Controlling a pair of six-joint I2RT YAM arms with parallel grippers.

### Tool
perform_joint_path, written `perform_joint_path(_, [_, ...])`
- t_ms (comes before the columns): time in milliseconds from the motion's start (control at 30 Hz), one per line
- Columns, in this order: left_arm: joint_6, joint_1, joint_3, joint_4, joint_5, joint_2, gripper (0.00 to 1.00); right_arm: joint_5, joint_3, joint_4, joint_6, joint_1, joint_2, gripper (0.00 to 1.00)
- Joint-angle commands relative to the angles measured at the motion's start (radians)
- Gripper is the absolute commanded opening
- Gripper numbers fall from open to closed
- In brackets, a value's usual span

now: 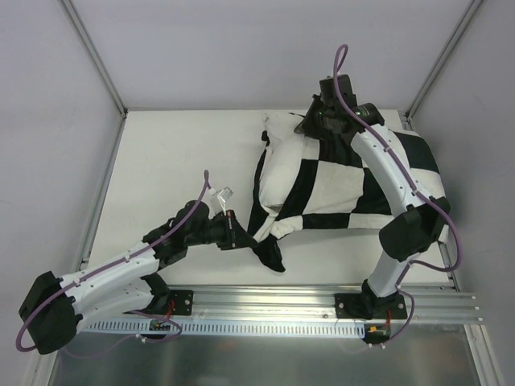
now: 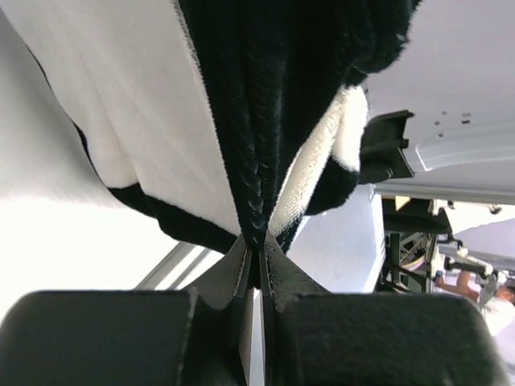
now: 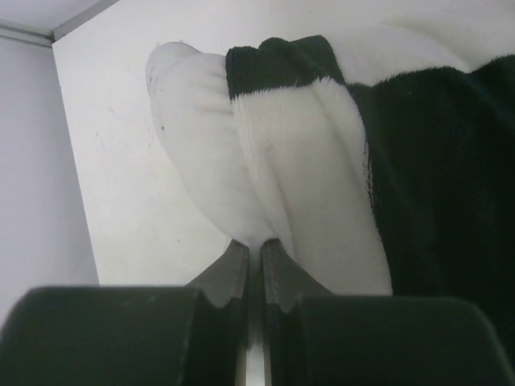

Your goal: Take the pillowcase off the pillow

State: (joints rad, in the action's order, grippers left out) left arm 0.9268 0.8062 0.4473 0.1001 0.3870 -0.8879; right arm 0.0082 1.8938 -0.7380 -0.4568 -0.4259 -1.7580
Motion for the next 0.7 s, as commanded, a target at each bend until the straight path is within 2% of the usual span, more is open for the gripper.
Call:
perform_joint_path(0, [-0.023,0.028,-0.027,-0.155,0.035,-0.023,0.0,0.05,0.048,0.21,-0.023,0.064,0.07,0.01])
perform_joint_path(167, [-0.046,0.027,0.06,-0.155,-0.057,-0.215,0.0,-0.032,-0.07,0.291,-0.029,0.061,0.238,0.01])
perform_joint_path(333, [-0.063,0.027,0.122,-0.106,-0.037,-0.411,0.0,-0.028,-0.065,0.258,0.027,0.07,0.357,0.01])
perform_joint_path(567, [-0.074,0.027,0.125,-0.105,-0.039,-0.428,0.0,-0.019,-0.055,0.226,0.055,0.116,0.445,0.01])
perform_joint_path(667, [-0.068,0.013,0.16,-0.105,-0.059,-0.428,0.0,-0.083,-0.105,0.249,0.027,0.116,0.463,0.01])
